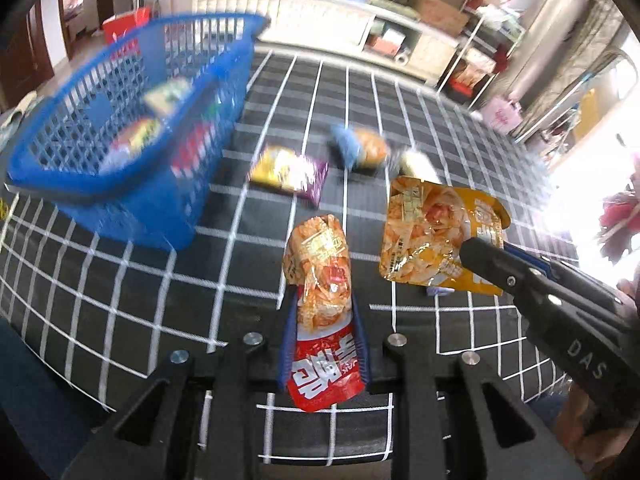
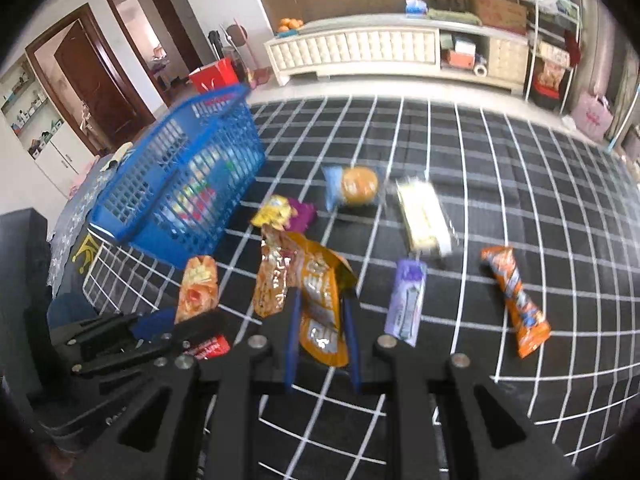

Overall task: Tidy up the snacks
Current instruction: 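Carry both noodle bags over the basket and release them inside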

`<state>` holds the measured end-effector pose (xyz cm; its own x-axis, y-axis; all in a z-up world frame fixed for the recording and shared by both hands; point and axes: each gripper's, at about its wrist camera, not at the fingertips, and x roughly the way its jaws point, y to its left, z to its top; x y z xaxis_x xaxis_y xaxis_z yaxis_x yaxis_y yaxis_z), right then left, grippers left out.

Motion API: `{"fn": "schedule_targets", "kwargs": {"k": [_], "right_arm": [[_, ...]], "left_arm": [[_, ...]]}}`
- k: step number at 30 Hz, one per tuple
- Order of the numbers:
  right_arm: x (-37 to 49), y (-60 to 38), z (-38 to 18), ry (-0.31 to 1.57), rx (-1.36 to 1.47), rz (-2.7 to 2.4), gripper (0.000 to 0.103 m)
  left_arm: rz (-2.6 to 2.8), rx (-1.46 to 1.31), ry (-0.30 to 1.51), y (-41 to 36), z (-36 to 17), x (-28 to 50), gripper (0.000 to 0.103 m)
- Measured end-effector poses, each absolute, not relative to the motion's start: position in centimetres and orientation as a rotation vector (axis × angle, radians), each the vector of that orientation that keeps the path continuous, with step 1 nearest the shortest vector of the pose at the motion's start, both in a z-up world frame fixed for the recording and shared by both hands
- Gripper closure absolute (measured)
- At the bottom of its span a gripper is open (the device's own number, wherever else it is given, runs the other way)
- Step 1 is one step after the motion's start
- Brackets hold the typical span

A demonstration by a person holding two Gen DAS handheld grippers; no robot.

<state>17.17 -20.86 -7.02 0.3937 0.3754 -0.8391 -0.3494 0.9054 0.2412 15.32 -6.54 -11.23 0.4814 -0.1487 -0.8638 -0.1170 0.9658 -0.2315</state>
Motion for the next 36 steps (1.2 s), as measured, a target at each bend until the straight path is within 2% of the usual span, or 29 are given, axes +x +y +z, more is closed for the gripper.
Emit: {"fn": "schedule_targets", "kwargs": {"k": [11,20,26,36], "right_arm": [[17.8,-14.7,0.4,0.952,-0.037,0.512,0.079],[18.8,-8.9,2.7,0.912,-0.035,0.607,0.079],[20.6,-6.9,1.9,0.931,-0.049,0.591,0.079],[22.3,-5.3,-1.8,1.015,-0.086,0.544,0.079]], "left_arm": [[-0.053,-0.256,0.903,1.3,-3.5,16.4,0.080],[-0.073,-0.165,0.814,6.7,1.5,17.4,0.080],[-0.083,-0.134,0.846,9.1,1.1,19.8,0.080],[-0.093,-0.039,0.922,10.5,-5.0,23.9,0.079]]}}
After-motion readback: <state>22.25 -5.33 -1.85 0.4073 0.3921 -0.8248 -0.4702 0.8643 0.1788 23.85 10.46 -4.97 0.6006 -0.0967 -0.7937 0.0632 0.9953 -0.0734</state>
